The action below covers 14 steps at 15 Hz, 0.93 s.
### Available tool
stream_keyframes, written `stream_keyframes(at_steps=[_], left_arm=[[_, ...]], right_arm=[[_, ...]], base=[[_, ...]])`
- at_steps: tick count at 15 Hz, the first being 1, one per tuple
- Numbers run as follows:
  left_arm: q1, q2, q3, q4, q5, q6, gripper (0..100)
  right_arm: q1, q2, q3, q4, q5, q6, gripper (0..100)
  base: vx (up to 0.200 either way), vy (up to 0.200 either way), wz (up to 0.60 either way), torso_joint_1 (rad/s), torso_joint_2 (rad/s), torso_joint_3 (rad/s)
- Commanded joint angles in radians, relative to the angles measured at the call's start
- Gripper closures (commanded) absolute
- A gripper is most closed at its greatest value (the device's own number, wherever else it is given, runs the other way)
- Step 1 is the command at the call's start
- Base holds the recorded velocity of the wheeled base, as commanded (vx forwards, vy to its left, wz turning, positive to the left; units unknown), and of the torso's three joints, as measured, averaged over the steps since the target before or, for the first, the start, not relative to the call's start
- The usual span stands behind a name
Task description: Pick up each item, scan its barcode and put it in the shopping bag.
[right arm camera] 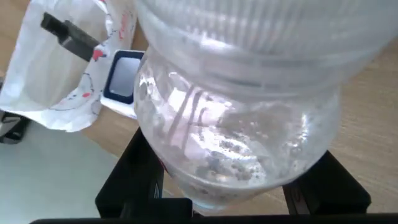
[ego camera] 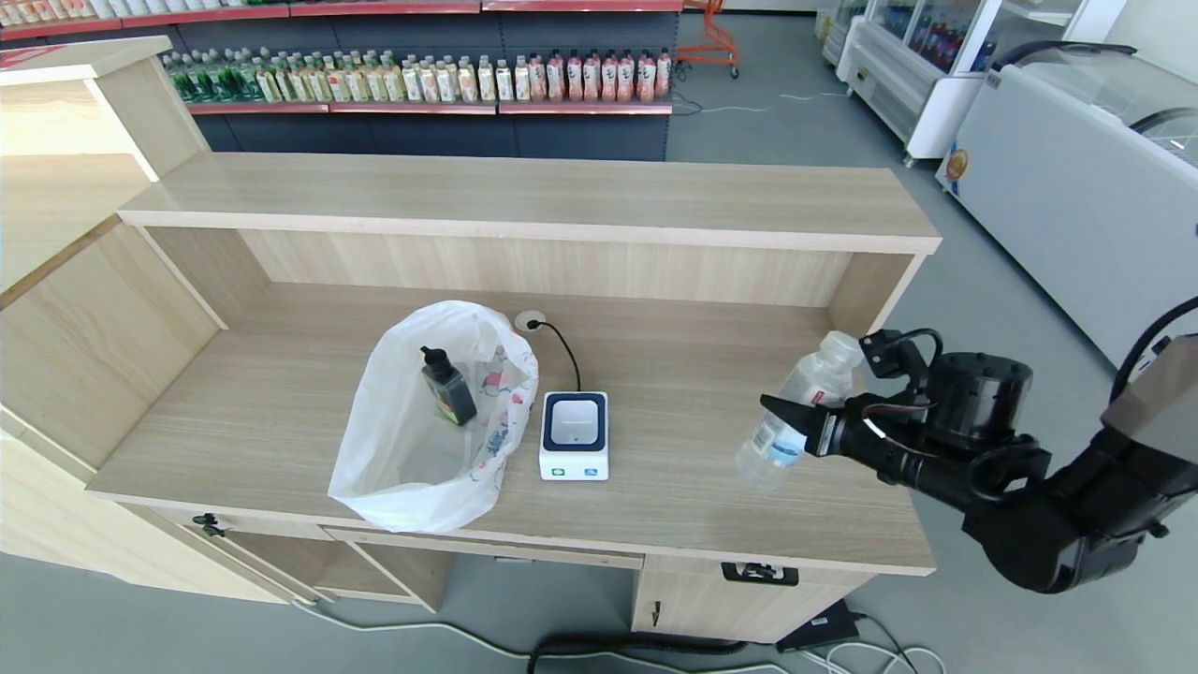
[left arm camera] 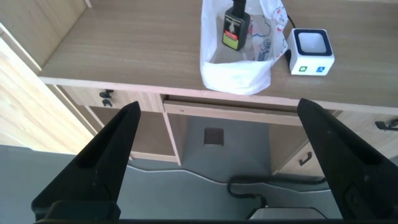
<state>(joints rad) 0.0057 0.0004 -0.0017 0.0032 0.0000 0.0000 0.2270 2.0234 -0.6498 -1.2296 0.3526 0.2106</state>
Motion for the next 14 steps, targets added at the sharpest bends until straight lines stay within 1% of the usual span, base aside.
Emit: stream_keyframes(at_steps=[1,2,3,4,5,6,9,11,14], left_arm=[[0.000,0.000,0.000,0.000,0.000,0.000,0],[0.000,0.000,0.000,0.000,0.000,0.000,0],[0.000,0.000,0.000,0.000,0.000,0.000,0],[0.000,0.000,0.000,0.000,0.000,0.000,0],[0.000,0.000,0.000,0.000,0.000,0.000,0],[0.000,0.000,0.000,0.000,0.000,0.000,0],[0.000,0.000,0.000,0.000,-0.002,0.000,0],[0.000,0.000,0.000,0.000,0.000,0.000,0],[0.000,0.000,0.000,0.000,0.000,0.000,0]], right_arm=[[0.038,-0.301,0.036,0.185,0.218,0.122,100],[0.063,-0.319,0.053,0.191,0.258,0.125,100],[0.066,-0.321,0.055,0.191,0.261,0.125,100],[0.110,-0.342,0.094,0.191,0.321,0.135,100],[0.120,-0.348,0.105,0.193,0.347,0.138,100],[0.126,-0.354,0.119,0.193,0.401,0.138,100],[0.127,-0.365,0.130,0.194,0.516,0.139,100],[0.130,-0.364,0.128,0.193,0.577,0.139,100],[0.141,-0.371,0.145,0.193,0.634,0.141,100]], base=[[0.000,0.000,0.00,0.000,0.00,0.000],[0.000,0.000,0.00,0.000,0.00,0.000],[0.000,0.000,0.00,0.000,0.00,0.000],[0.000,0.000,0.00,0.000,0.00,0.000],[0.000,0.000,0.00,0.000,0.00,0.000],[0.000,0.000,0.00,0.000,0.00,0.000],[0.000,0.000,0.00,0.000,0.00,0.000],[0.000,0.000,0.00,0.000,0.00,0.000],[0.000,0.000,0.00,0.000,0.00,0.000]])
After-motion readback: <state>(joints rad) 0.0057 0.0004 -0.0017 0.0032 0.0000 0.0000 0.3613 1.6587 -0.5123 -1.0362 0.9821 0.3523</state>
